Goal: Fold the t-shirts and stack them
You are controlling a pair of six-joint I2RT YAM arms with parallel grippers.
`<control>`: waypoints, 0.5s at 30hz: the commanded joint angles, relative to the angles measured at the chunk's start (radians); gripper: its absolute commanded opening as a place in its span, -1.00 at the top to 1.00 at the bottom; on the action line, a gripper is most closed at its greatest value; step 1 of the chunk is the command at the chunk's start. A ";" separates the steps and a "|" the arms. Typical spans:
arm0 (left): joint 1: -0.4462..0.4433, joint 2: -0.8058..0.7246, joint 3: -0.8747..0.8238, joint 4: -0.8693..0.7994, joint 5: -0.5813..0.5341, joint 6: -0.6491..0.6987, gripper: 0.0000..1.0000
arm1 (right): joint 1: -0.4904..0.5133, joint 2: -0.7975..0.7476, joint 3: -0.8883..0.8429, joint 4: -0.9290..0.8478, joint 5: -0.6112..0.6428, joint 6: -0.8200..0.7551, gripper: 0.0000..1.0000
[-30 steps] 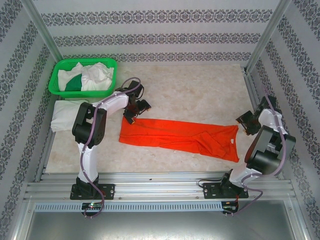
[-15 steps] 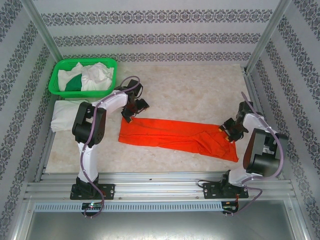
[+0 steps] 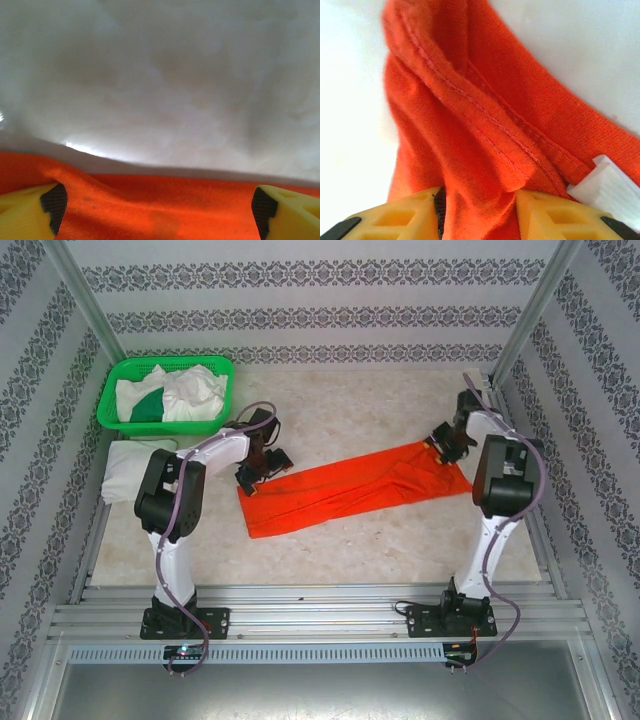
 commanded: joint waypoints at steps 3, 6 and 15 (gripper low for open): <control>-0.018 -0.094 -0.108 -0.100 -0.061 0.043 -0.95 | 0.112 0.214 0.284 -0.035 -0.011 0.031 0.08; -0.020 -0.160 -0.124 -0.105 -0.106 0.081 -0.96 | 0.157 0.277 0.448 -0.032 -0.061 0.020 0.00; -0.008 -0.273 -0.095 -0.074 -0.216 0.183 -1.00 | 0.183 0.023 0.299 0.038 0.023 -0.103 -0.10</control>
